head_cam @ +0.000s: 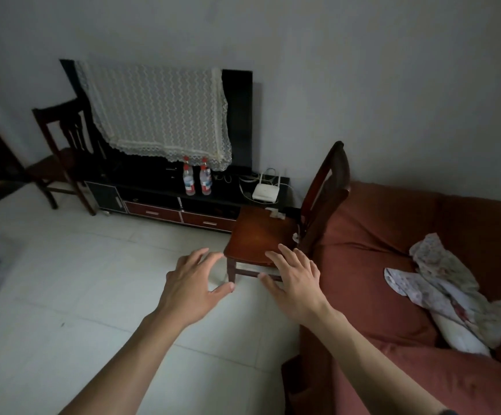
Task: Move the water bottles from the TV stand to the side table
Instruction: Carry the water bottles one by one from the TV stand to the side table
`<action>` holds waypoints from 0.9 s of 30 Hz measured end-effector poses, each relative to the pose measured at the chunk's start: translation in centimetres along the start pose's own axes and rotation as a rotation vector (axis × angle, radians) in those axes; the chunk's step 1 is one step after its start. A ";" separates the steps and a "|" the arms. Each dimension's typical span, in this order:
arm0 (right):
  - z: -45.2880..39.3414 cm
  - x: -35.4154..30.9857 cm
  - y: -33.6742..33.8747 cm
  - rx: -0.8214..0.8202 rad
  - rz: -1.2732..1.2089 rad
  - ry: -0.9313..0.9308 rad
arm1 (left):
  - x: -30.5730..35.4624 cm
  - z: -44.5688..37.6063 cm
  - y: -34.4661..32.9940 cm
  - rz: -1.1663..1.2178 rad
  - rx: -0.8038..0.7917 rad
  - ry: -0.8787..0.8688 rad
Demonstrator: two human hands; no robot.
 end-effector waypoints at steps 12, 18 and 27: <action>-13.1 -5.4 -2.2 -0.136 0.043 0.159 | -7.5 -6.1 3.4 0.000 0.075 0.216; -20.6 -10.6 -4.8 -0.158 0.074 0.230 | -14.6 -10.6 4.8 0.052 0.125 0.265; -31.7 -18.9 -7.6 -0.158 0.052 0.222 | -25.9 -18.5 9.5 0.093 0.189 0.276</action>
Point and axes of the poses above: each hand's wrist, its own z-axis away from the middle knuckle, its own y-axis out of the back of the hand, x = y × z, the point moved 1 cm from there along -z, towards the middle knuckle, and after that the axes turned 3 degrees about -y, right-handed, at the moved point
